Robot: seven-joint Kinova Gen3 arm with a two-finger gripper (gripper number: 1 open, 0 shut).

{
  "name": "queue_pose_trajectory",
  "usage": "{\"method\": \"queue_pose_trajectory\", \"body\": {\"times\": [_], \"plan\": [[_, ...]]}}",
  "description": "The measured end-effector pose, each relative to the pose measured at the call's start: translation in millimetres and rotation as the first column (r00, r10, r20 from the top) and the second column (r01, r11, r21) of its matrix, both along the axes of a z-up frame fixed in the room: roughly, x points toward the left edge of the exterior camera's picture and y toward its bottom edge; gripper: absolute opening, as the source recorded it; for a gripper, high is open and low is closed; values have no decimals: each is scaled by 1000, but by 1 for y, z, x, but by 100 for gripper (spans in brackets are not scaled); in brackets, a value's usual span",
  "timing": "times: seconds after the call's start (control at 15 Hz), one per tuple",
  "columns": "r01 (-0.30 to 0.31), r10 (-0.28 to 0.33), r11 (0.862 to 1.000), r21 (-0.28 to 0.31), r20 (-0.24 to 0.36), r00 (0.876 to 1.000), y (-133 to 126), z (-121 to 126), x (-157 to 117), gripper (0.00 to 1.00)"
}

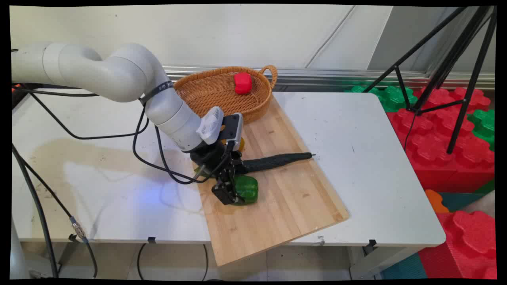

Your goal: Pick up the potato from the cutting board

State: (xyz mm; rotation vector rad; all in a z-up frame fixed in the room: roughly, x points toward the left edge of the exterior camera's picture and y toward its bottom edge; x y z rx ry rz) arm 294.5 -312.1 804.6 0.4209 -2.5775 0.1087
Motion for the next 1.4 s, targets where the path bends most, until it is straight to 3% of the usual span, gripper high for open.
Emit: {"method": "queue_pose_trajectory", "body": {"times": [0.33, 0.6, 1.0, 1.4], "plan": [[-15, 15, 999, -35, -21, 1000, 1, 9, 2, 100], [-38, 34, 997, -64, -60, 998, 7, 30, 9, 100], [-109, 98, 990, -90, -122, 988, 15, 64, 33, 100], [-169, 151, 979, -117, -149, 977, 6, 84, 54, 100]]}}
